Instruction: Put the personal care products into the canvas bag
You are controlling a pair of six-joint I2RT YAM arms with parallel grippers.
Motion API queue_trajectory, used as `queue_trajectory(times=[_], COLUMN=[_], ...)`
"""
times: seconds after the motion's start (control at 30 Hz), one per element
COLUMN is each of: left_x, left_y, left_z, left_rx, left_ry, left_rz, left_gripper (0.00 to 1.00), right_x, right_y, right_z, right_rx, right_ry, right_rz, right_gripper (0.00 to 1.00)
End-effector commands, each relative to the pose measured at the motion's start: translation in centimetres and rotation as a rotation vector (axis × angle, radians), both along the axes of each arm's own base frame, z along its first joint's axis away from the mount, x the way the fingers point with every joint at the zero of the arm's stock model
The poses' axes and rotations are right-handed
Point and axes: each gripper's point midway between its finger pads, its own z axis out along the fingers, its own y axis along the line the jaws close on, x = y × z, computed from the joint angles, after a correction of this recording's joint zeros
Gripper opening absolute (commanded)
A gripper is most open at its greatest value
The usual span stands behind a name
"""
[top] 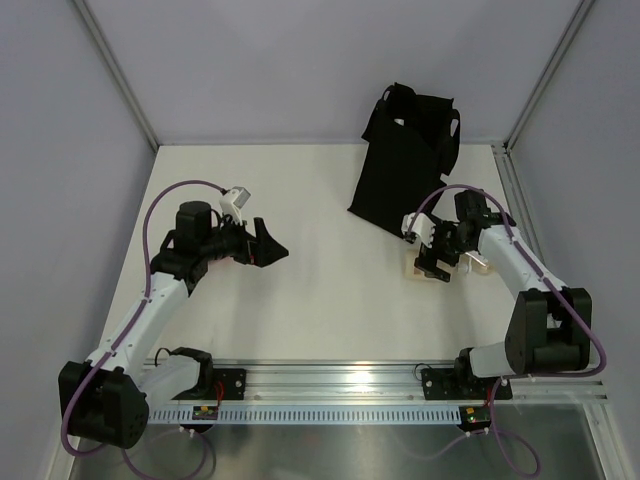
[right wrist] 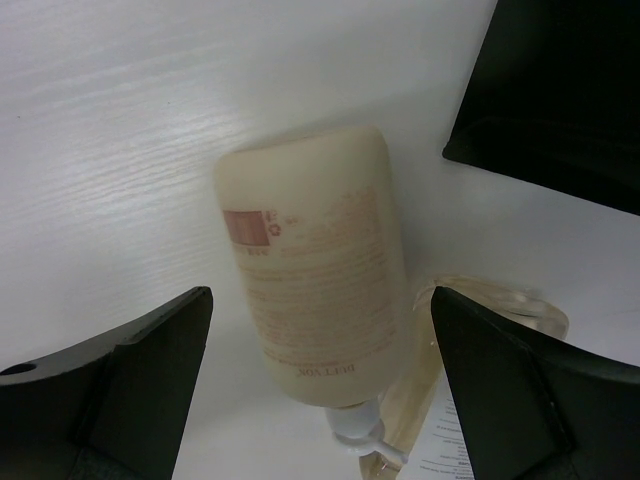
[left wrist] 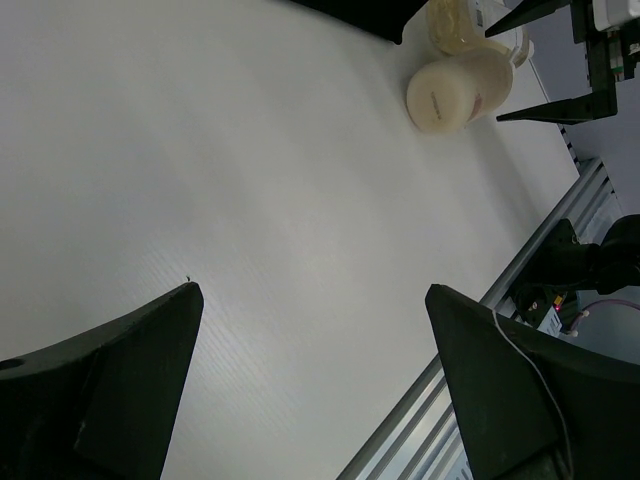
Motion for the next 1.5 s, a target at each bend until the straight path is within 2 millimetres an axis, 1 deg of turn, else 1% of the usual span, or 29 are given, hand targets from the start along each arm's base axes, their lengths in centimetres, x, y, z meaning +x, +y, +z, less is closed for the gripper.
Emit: queue_trajectory(times=[0.0,0.17,0.2,0.27,0.3,0.37,0.43,0.47,0.57,0.6,0.67,0.73,0.77,0.8,0.83,0.87,0.93,0.97,1.03,1.07,1.13,1.2,1.23,1.27,1.33,1.37,1.4,1.43,1.47], left_x=[0.6,0.7,0.7,0.7,0.7,0.7,0.7,0.8,0.7,0.8,0.8,0.8,0.8,0.8,0.8,0.9,0.8,0.8,0.8,0.8,0.8,0.8,0.8,0.9,0.9,0.9,0.9,1.0,0.9], left_y=[-0.2,-0.2,-0.2,-0.2,-0.2,-0.2,-0.2,-0.2,-0.1,-0.1,-0.1,-0.1,-0.1,0.0,0.0,0.0,0.1,0.0,0.0,0.1,0.0,0.1,0.1,0.1,0.1,0.1,0.1,0.1,0.1], left_z=[0.8,0.6,0.7,0.6,0.6,0.6,0.6,0.6,0.6,0.6,0.6,0.7,0.5,0.6,0.6,0.5,0.5,0.6,0.5,0.6,0.5,0.5,0.5,0.5,0.5,0.4,0.4,0.3,0.3], left_rx=[-0.012,-0.008,-0.009,-0.008,-0.008,-0.006,-0.005,-0.003,-0.001,-0.001,0.001,0.0,0.003,0.005,0.004,0.008,0.008,0.007,0.008,0.008,0.008,0.008,0.01,0.01,0.011,0.011,0.011,0.013,0.013], left_ry=[-0.044,-0.037,-0.038,-0.036,-0.036,-0.035,-0.036,-0.036,-0.037,-0.039,-0.039,-0.041,-0.038,-0.038,-0.039,-0.038,-0.037,-0.038,-0.035,-0.04,-0.036,-0.037,-0.036,-0.04,-0.038,-0.035,-0.035,-0.033,-0.032], left_rz=[-0.002,0.002,0.001,-0.001,0.0,0.002,0.002,0.003,0.005,0.005,0.008,0.008,0.008,0.011,0.011,0.014,0.014,0.013,0.013,0.014,0.013,0.014,0.015,0.016,0.016,0.016,0.016,0.015,0.015], left_gripper=[0.99,0.99,0.99,0.99,0.99,0.99,0.99,0.99,0.99,0.99,0.99,0.99,0.99,0.99,0.99,0.99,0.99,0.99,0.99,0.99,0.99,0.99,0.99,0.99,0.99,0.99,0.99,0.99,0.99], right_x=[2.0,2.3,2.4,2.6,2.7,2.9,2.9,2.8,2.4,2.3,2.3,1.7,2.1,2.1,1.5,1.8,1.1,1.3,0.9,1.1,0.7,0.8,0.4,0.8,0.4,1.0,1.0,0.7,2.0], right_y=[-0.1,0.4,0.4,0.4,0.3,0.3,-0.1,0.1,-0.2,-0.2,-0.1,0.4,0.7,1.2,1.8,2.2,3.2,3.6,4.7,5.1,6.3,7.4,8.3,8.8,10.0,10.5,11.3,11.4,12.0], right_z=[0.3,-1.3,-1.9,-2.7,-3.4,-4.0,-4.9,-5.1,-6.1,-6.2,-6.2,-6.0,-5.5,-5.1,-4.8,-4.1,-3.5,-2.7,-1.8,-1.1,0.0,1.5,2.3,3.4,5.0,6.3,7.4,8.3,10.3], right_rx=[-0.038,-0.095,-0.109,-0.153,-0.169,-0.211,-0.26,-0.273,-0.312,-0.315,-0.312,-0.279,-0.259,-0.232,-0.196,-0.172,-0.111,-0.083,-0.026,0.005,0.072,0.133,0.18,0.212,0.281,0.312,0.351,0.364,0.387], right_ry=[-0.049,-0.03,-0.013,-0.005,0.016,0.021,0.042,0.046,0.073,0.079,0.091,0.134,0.127,0.143,0.178,0.178,0.228,0.235,0.272,0.278,0.307,0.319,0.346,0.343,0.377,0.37,0.382,0.405,0.369], right_rz=[0.006,0.033,0.036,0.034,0.03,0.029,0.017,0.025,0.019,0.012,-0.001,-0.021,-0.034,-0.066,-0.074,-0.087,-0.125,-0.155,-0.169,-0.194,-0.19,-0.199,-0.183,-0.187,-0.164,-0.163,-0.147,-0.143,-0.132], right_gripper=[1.0,1.0,1.0,1.0,0.99,0.99,1.0,0.99,0.96,0.94,0.84,0.7,0.5,0.4,0.31,0.2,0.12,0.05,0.0,0.0,0.0,0.0,0.0,0.0,0.0,0.0,0.0,0.0,0.0])
